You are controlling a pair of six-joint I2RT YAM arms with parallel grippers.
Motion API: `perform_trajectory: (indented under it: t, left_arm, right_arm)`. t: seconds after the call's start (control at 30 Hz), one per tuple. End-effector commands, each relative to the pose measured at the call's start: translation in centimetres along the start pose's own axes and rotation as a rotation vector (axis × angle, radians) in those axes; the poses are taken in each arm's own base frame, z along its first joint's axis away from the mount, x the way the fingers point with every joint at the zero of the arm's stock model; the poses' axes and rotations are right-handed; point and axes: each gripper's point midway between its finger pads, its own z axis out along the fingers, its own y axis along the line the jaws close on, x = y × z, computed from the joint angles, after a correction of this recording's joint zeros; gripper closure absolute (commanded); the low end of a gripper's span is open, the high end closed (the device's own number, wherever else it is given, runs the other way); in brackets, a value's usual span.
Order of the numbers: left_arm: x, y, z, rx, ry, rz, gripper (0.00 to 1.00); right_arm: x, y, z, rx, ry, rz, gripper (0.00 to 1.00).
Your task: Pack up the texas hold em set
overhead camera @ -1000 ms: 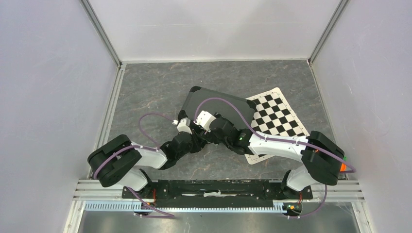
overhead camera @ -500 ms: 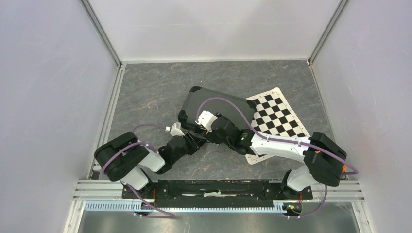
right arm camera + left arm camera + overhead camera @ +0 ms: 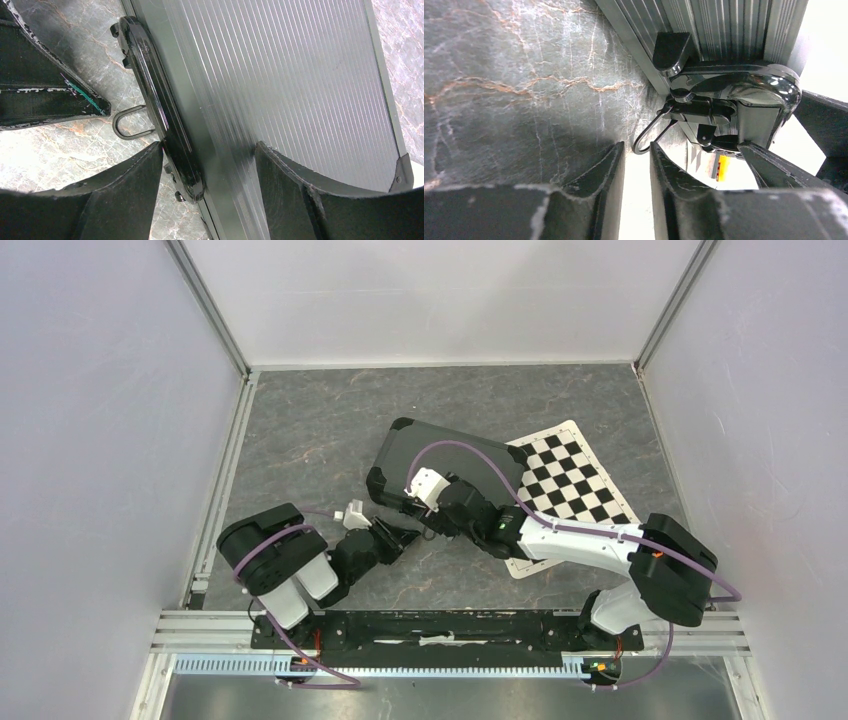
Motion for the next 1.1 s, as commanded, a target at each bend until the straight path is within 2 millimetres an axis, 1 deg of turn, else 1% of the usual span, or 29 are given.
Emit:
perform_trajectory:
  t: [0.0,0.13,0.23,0.33,0.4,0.53,0.67,0.73,0.83,0.9,1.07]
  left_arm:
    - [0.1,1.2,0.3,-0.043,-0.001,-0.009,0.65]
    - [0.3,0.7,0.6,-0.013,0.005,-0.017,0.61]
    - [0.6,0.9,1.0,-0.021,0.019,0.0,0.57]
    - [0.8,0.0,1.7,0.024,0.029,0.092,0.57]
    - [0.6,0.4,2.0,0.012,0.016,0.133,0.57]
    - [0.0,0.8,2.0,0.004,-0.019,0.192,0.56]
    - [-0.6,1.8,1.9,-0.055,-0.04,0.249,0.55]
    - [-0.7,1.9,2.0,-0.075,-0.036,0.281,0.57]
    - [-0.3,0.9,2.5,-0.036,-0.016,0.305,0.61]
    - [0.2,0.4,2.9,-0.009,0.005,0.303,0.63]
    - [1.0,0.6,3.2,0.011,0.035,0.281,0.68]
  right_arm:
    - [6.3,1.9,-0.6,-0.084,0.202,-0.01,0.28]
    - [6.3,1.9,-0.7,-0.085,0.203,-0.009,0.29]
    - [6.3,1.9,-0.7,-0.085,0.203,-0.009,0.29]
    - [6.3,1.9,-0.7,-0.088,0.203,-0.009,0.29]
    - [6.3,2.0,-0.7,-0.092,0.203,-0.009,0.29]
    - [6.2,2.0,-0.8,-0.093,0.199,-0.007,0.3]
    - [6.1,1.9,-0.8,-0.095,0.194,-0.006,0.29]
    - [6.1,1.9,-0.7,-0.098,0.195,-0.005,0.3]
    - [6.0,2.0,-0.6,-0.101,0.195,-0.005,0.3]
    - [6.0,2.0,-0.6,-0.101,0.196,-0.003,0.3]
    - [5.9,2.0,-0.7,-0.105,0.194,-0.001,0.3]
